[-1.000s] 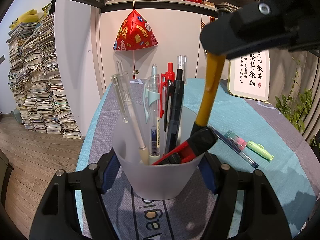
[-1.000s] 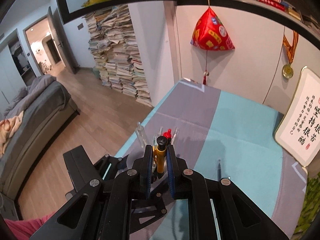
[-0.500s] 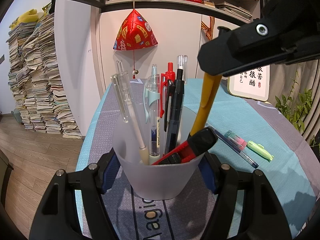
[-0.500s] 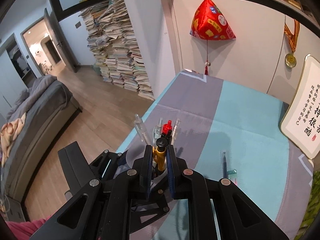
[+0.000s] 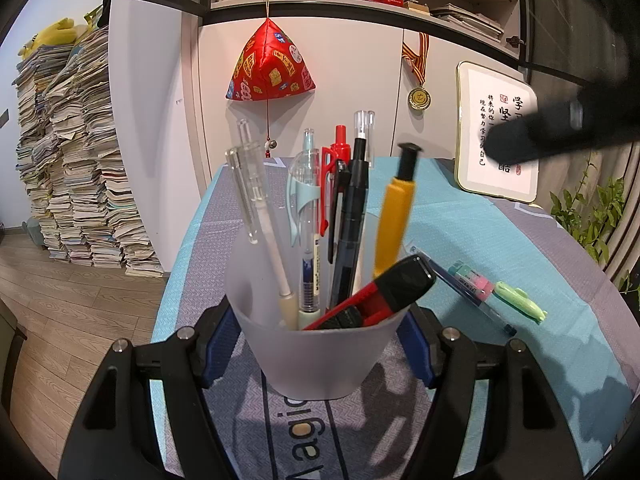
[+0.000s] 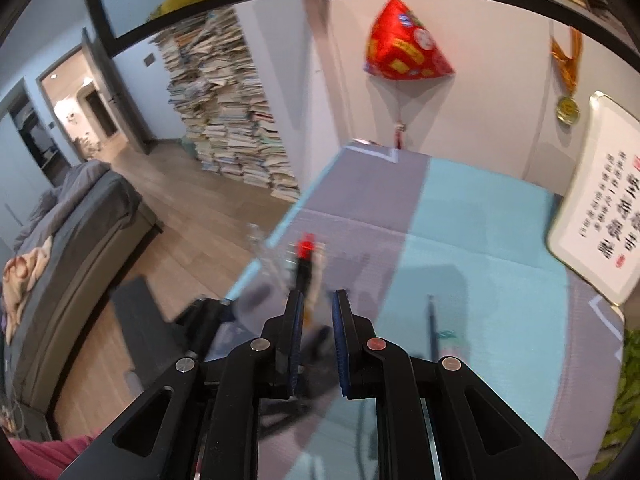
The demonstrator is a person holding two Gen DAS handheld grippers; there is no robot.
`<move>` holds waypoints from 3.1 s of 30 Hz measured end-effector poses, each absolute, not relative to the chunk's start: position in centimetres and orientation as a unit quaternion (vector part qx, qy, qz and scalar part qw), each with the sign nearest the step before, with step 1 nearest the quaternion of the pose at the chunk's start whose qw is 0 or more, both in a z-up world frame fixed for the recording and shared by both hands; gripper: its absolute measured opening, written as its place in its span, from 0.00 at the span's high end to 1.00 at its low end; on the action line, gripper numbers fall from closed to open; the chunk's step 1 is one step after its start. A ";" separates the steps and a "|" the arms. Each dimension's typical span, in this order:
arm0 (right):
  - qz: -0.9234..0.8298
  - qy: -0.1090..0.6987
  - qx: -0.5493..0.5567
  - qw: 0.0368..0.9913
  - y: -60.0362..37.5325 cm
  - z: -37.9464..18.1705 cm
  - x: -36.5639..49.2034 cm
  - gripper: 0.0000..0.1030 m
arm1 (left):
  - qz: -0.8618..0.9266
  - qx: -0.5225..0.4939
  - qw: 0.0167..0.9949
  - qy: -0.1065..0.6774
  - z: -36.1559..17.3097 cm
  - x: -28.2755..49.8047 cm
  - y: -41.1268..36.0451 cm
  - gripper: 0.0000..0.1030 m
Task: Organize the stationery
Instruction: 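Lift the yellow pencil over the cup and drop it inside, then move the right tool to the blue pen and grasp it, then carry the blue pen over the cup and release it inside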
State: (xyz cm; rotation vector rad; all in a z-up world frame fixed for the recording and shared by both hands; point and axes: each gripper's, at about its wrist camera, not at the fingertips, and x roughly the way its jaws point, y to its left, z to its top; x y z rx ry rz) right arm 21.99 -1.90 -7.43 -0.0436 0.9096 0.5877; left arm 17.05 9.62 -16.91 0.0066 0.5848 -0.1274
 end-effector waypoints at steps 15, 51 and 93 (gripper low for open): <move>0.182 0.544 -0.058 0.817 -7.3 -18.1 23.1 0.86 | -0.063 0.003 0.956 0.288 -16.9 17.0 9.7 0.32; 0.237 0.523 -0.127 0.809 -8.4 -15.8 17.3 0.64 | -0.063 0.002 0.956 0.288 -16.8 17.1 9.7 0.32; 0.247 0.413 -0.067 0.874 -5.2 -7.9 18.3 0.87 | -0.064 0.001 0.955 0.288 -16.9 17.1 9.6 0.32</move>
